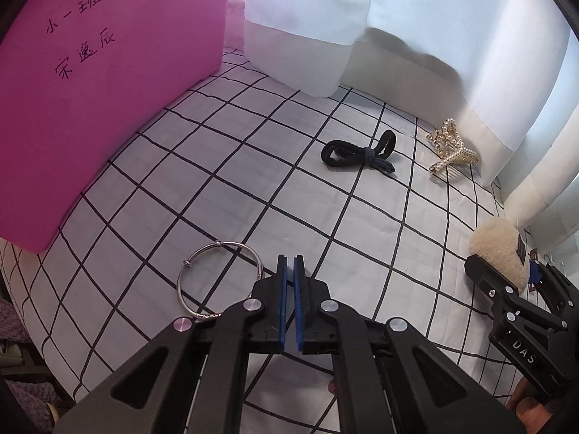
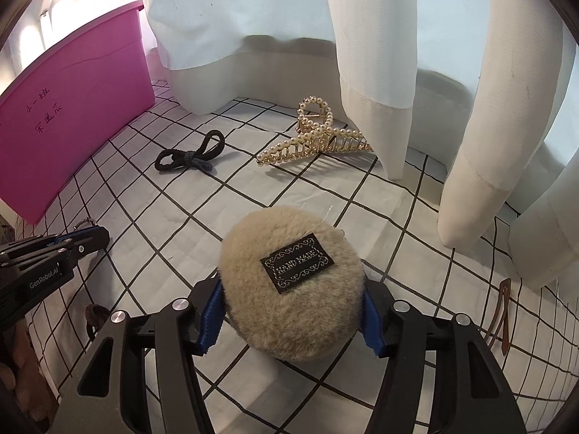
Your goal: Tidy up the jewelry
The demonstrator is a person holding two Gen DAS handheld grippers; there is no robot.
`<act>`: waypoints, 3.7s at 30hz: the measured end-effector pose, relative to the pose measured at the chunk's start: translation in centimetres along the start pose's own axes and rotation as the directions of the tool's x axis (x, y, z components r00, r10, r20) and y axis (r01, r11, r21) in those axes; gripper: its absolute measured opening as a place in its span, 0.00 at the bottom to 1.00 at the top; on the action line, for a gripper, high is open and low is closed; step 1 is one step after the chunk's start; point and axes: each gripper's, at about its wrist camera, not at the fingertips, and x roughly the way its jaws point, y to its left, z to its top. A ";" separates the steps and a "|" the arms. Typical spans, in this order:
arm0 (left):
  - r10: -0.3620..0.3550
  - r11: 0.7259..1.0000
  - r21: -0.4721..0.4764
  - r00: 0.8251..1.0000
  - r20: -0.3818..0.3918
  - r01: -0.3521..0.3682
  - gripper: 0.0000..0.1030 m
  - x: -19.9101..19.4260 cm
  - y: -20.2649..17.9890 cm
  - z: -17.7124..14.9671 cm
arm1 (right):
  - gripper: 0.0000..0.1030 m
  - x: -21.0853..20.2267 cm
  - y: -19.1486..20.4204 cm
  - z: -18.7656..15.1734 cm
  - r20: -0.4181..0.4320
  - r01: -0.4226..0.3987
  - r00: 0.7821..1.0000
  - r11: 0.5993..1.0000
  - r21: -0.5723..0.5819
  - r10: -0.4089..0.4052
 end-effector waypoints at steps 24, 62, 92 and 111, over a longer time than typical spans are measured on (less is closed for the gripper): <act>0.047 0.999 -0.010 0.997 0.060 -0.046 0.81 -1.3 3.8 -1.2 | 0.58 0.5 0.0 -0.6 0.006 -0.036 0.999 0.998 0.048 0.035; 0.036 0.976 0.210 0.996 0.078 -0.052 0.43 -0.7 0.0 -2.1 | 0.58 0.1 -0.5 -1.3 0.033 -0.080 0.996 0.994 0.069 0.078; 0.009 1.000 0.013 0.932 0.362 -0.015 0.43 -19.5 1.1 2.7 | 0.58 -13.7 3.0 9.1 0.237 -0.259 0.930 0.958 -0.125 0.282; 0.111 0.992 -0.102 0.881 0.460 -0.071 0.44 -25.6 18.2 11.8 | 0.58 -13.7 22.9 23.5 0.250 -0.447 0.831 0.864 -0.232 0.497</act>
